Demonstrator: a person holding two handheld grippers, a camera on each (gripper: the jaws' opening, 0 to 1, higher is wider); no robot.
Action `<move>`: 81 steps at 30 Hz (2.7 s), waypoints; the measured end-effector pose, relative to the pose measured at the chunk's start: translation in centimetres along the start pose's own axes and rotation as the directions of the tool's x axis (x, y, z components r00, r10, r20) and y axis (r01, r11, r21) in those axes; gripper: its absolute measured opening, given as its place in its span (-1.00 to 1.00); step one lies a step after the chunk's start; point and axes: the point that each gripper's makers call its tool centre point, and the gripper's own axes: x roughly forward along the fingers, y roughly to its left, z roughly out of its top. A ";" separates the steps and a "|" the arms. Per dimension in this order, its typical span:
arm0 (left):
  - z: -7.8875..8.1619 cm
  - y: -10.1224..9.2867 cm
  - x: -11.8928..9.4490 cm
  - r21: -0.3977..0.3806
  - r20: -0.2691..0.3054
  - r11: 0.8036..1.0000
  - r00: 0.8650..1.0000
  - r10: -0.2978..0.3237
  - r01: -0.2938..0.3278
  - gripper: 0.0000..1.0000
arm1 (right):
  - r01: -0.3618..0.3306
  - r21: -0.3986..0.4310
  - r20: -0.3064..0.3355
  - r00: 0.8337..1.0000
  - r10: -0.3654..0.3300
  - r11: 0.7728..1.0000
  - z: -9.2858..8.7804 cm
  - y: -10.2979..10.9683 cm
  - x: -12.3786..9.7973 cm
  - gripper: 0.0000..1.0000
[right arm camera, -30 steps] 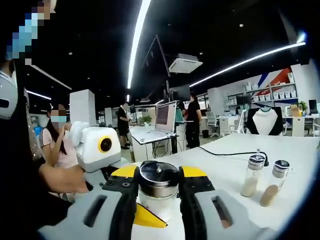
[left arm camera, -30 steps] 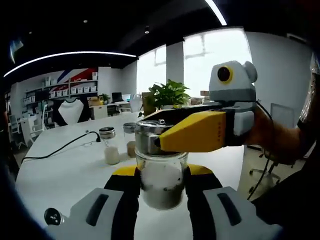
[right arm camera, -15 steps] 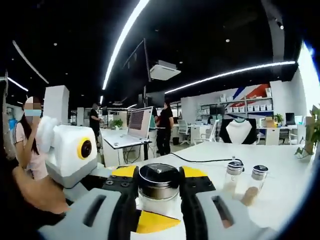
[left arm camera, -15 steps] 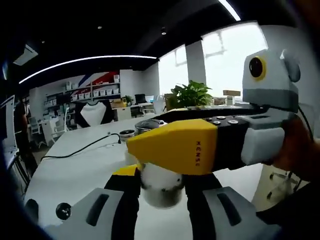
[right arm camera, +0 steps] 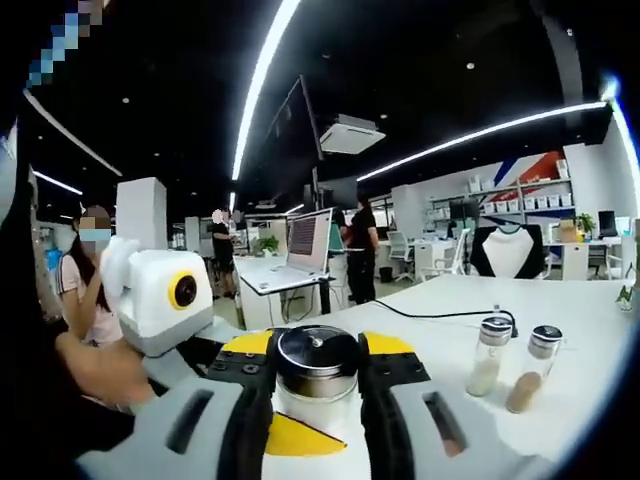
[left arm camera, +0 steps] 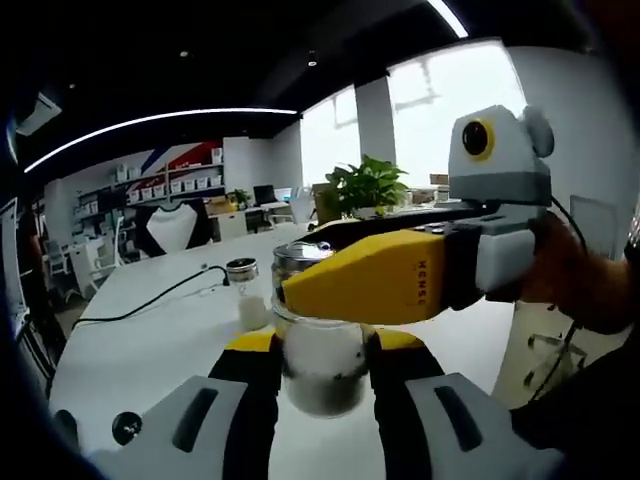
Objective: Rotate the seasoning bottle until the label or dispensing opening points toward the visible target arrow and the bottle remains upright within the marked orientation range
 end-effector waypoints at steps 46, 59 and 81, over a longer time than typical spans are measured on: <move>1.3 -0.1 -0.8 -0.001 0.030 0.999 0.999 0.045 -0.045 -0.26 | 0.010 0.020 0.068 0.998 -0.011 1.000 1.0 0.9 -0.1 -0.42; 2.0 -3.3 -0.3 0.029 0.052 0.991 0.990 -0.131 0.130 -0.26 | -0.328 0.004 0.043 0.944 0.328 0.945 1.1 2.4 -3.0 -0.42; 1.8 -0.5 -0.4 0.036 0.047 0.991 0.990 0.130 -0.131 -0.27 | 0.058 0.018 0.124 0.990 -0.059 0.998 1.1 1.0 -0.9 -0.41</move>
